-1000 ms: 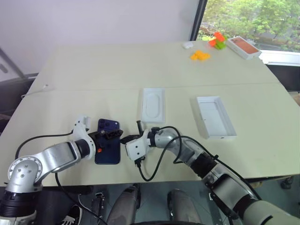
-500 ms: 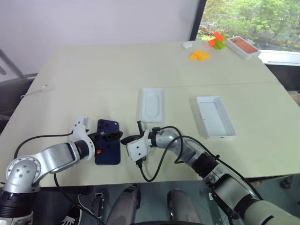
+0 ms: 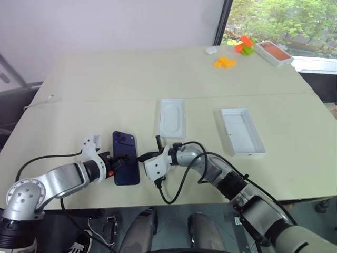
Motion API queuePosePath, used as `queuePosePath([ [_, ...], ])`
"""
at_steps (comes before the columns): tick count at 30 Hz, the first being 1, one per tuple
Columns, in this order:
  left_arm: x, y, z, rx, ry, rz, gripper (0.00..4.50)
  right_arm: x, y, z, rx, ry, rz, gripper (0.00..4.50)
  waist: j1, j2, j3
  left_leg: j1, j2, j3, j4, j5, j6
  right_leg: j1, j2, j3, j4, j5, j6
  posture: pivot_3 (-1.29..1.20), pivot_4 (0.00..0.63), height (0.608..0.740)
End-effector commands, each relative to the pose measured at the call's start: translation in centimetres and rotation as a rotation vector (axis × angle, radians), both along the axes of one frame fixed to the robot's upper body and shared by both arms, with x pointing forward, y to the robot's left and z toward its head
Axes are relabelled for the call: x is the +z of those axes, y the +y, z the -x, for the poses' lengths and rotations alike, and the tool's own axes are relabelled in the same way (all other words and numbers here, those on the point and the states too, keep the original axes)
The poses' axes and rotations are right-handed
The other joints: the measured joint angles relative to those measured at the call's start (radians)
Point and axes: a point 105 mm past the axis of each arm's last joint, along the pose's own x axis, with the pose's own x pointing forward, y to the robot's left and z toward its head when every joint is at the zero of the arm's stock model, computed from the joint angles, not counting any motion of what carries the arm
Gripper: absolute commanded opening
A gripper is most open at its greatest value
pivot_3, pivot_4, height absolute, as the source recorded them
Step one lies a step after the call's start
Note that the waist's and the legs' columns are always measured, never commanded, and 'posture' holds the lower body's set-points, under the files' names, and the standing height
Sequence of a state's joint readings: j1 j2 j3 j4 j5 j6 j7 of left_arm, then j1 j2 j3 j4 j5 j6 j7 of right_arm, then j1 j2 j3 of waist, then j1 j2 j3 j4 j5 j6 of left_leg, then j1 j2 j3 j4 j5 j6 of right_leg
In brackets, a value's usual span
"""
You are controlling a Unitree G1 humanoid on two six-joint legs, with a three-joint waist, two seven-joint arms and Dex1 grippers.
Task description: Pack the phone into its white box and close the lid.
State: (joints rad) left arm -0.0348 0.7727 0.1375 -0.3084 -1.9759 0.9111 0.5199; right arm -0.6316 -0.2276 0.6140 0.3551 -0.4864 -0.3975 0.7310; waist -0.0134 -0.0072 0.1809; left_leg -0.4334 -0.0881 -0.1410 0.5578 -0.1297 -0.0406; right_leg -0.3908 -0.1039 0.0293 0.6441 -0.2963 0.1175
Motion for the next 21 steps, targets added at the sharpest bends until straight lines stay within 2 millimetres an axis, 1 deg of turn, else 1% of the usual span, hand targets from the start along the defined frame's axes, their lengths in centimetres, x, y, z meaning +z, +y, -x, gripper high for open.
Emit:
queuePosePath([
  [1,0.0,-0.4,0.3,-0.019,-0.005,-0.005,0.04,0.4,0.2,0.2,0.012,-0.007,-0.012,0.0,0.0,0.0,0.0,0.0,0.0,0.0,0.0,0.0,0.0,0.0,0.0,0.0,0.0,0.0,0.0,0.0,0.15,0.74],
  [4,0.9,-0.2,-0.1,-0.016,-0.042,0.007,0.04,0.8,-0.4,-0.1,-0.003,-0.009,-0.019,0.0,0.001,0.0,0.0,0.0,0.0,0.0,0.0,0.0,0.0,0.0,0.0,0.0,0.0,0.0,0.0,0.0,0.15,0.74],
  [7,1.9,0.2,-0.2,-0.023,-0.09,0.032,0.04,2.5,-1.5,-0.7,-0.057,0.061,-0.101,0.0,0.003,-0.001,0.0,-0.003,0.0,0.0,0.0,0.0,0.0,-0.002,0.0,0.0,0.0,0.0,0.0,0.0,0.15,0.74],
  [10,2.9,0.8,-0.1,-0.025,-0.14,0.069,0.04,5.2,-3.0,-1.0,-0.095,0.177,-0.2,0.0,0.002,-0.001,0.002,-0.01,0.0,0.0,0.001,0.0,0.0,-0.009,0.001,0.0,0.001,0.0,0.0,0.0,0.15,0.74],
  [11,3.2,1.1,-0.2,-0.008,-0.165,0.127,0.04,6.6,-3.2,-1.2,-0.113,0.237,-0.264,0.0,0.0,-0.001,0.002,-0.012,0.0,0.0,0.001,0.0,0.0,-0.012,0.001,0.0,0.001,0.0,0.0,0.0,0.15,0.74],
  [12,3.4,1.3,-0.2,0.003,-0.182,0.167,0.0,7.4,-3.4,-1.3,-0.121,0.281,-0.304,0.51,-0.002,-0.001,0.002,-0.012,0.0,0.0,0.0,0.001,0.0,-0.013,0.001,0.0,0.001,0.0,0.0,0.0,0.15,0.74],
  [14,3.3,1.7,0.1,-0.015,-0.173,0.148,0.0,8.7,-3.7,-0.8,-0.097,0.342,-0.331,1.28,-0.002,-0.002,0.002,-0.012,0.001,0.001,-0.001,0.0,0.0,-0.012,0.001,0.0,0.002,0.0,0.0,0.0,0.15,0.74],
  [16,4.0,1.8,0.4,-0.045,-0.213,0.185,0.0,10.2,-4.1,-1.3,-0.119,0.35,-0.368,2.26,-0.004,-0.001,0.003,-0.012,0.002,0.0,-0.002,0.0,0.0,-0.012,0.002,0.0,0.002,0.0,0.0,0.0,0.15,0.74],
  [17,4.4,1.8,0.4,-0.052,-0.231,0.204,0.0,10.6,-4.2,-1.6,-0.134,0.353,-0.379,2.86,-0.004,-0.001,0.003,-0.012,0.002,0.001,-0.002,0.0,0.0,-0.012,0.002,0.0,0.002,0.0,0.0,0.0,0.15,0.74],
  [18,4.8,2.1,0.5,-0.049,-0.257,0.238,0.0,10.2,-4.6,-2.0,-0.152,0.364,-0.343,3.35,-0.003,-0.002,0.003,-0.012,0.002,0.001,-0.002,0.0,0.0,-0.014,0.002,0.0,0.002,0.0,0.0,0.0,0.15,0.74],
  [19,5.1,2.5,0.6,-0.053,-0.273,0.255,0.0,9.3,-5.0,-2.6,-0.184,0.347,-0.277,3.85,-0.002,-0.002,0.003,-0.012,0.002,0.001,-0.002,0.0,0.0,-0.015,0.001,0.0,0.001,0.0,0.0,0.0,0.15,0.74],
  [20,5.4,2.8,0.8,-0.054,-0.29,0.271,0.0,8.4,-5.4,-3.0,-0.21,0.366,-0.228,4.31,-0.002,-0.002,0.003,-0.012,0.002,0.001,-0.001,0.0,0.0,-0.014,0.001,0.0,0.001,0.0,0.0,0.0,0.15,0.74],
  [21,5.6,3.1,0.9,-0.055,-0.307,0.284,0.0,7.7,-5.8,-3.3,-0.233,0.396,-0.187,4.31,-0.002,-0.002,0.003,-0.012,0.001,0.002,-0.001,0.0,0.0,-0.014,0.001,0.0,0.0,0.0,0.0,0.0,0.15,0.74],
])
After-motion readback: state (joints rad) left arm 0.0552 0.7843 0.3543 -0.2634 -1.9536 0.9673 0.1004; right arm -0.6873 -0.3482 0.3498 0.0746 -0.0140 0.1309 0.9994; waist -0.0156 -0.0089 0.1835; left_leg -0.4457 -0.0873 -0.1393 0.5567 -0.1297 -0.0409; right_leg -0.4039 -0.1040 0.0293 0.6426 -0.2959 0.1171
